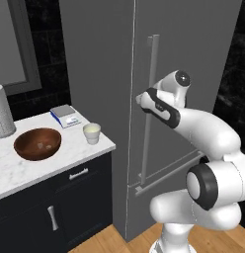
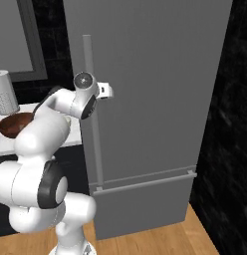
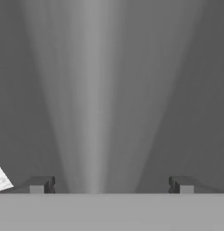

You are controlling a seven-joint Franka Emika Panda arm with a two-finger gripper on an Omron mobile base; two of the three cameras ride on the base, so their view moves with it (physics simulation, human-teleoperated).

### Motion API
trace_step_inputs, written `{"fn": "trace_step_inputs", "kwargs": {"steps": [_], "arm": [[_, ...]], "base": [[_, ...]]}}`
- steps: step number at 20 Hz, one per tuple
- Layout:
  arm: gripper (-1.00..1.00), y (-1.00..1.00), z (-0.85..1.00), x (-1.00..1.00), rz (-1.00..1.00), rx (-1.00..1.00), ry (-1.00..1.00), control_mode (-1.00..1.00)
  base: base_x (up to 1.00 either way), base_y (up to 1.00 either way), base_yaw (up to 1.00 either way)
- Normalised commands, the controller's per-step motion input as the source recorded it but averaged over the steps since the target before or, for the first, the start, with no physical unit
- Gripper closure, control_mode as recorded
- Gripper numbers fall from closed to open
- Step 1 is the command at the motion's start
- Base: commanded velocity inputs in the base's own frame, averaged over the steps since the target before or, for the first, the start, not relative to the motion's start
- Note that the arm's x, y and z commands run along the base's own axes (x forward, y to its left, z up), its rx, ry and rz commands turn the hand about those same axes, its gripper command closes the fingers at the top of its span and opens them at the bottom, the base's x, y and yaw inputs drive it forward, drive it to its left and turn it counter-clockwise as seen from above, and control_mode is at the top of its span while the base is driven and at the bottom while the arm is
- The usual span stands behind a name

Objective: Grab a lemon wedge from the fridge and one ice cube from the ice bowl, and put them in the glass of lemonade.

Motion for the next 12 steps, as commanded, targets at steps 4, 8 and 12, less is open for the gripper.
{"fn": "trace_step_inputs", "kwargs": {"steps": [4, 8, 12], "arm": [[1.0, 0.03, -0.15, 0.2, 0.0, 0.01, 0.04, -1.0], [1.0, 0.01, -0.05, 0.04, 0.0, 0.0, 0.02, -1.0], [1.0, 0.0, 0.0, 0.0, 0.0, 0.0, 0.01, -1.0]], "base": [[0.0, 0.0, 0.0], [0.0, 0.0, 0.0], [0.0, 0.0, 0.0]]}}
